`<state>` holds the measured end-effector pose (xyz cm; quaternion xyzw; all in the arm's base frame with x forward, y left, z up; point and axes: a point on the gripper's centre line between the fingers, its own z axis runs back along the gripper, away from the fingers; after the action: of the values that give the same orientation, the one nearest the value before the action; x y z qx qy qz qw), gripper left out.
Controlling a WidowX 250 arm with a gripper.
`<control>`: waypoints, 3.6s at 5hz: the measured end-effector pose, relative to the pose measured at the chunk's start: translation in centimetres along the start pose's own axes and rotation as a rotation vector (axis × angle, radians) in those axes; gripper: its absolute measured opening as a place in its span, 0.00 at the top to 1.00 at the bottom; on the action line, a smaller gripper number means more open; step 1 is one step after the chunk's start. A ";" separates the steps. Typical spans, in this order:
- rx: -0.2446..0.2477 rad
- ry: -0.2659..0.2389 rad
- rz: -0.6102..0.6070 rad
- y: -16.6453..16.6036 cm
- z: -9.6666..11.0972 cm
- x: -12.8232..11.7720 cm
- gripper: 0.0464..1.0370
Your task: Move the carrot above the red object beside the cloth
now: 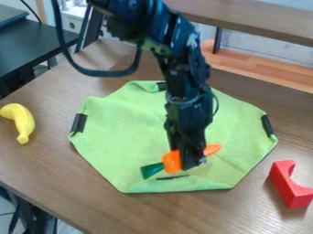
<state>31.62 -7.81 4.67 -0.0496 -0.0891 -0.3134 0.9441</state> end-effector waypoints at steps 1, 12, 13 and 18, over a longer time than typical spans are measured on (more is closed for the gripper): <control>-0.061 -0.026 0.077 -0.8 0.8 1.0 0.56; -0.036 -0.115 0.452 -3.4 -6.2 21.9 0.56; -0.011 -0.122 0.450 -2.9 -6.3 22.3 0.56; -0.035 -0.105 0.491 -1.4 -3.5 16.8 0.19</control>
<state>44.52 -19.24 4.68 -0.1022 -0.1179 -0.0733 0.9850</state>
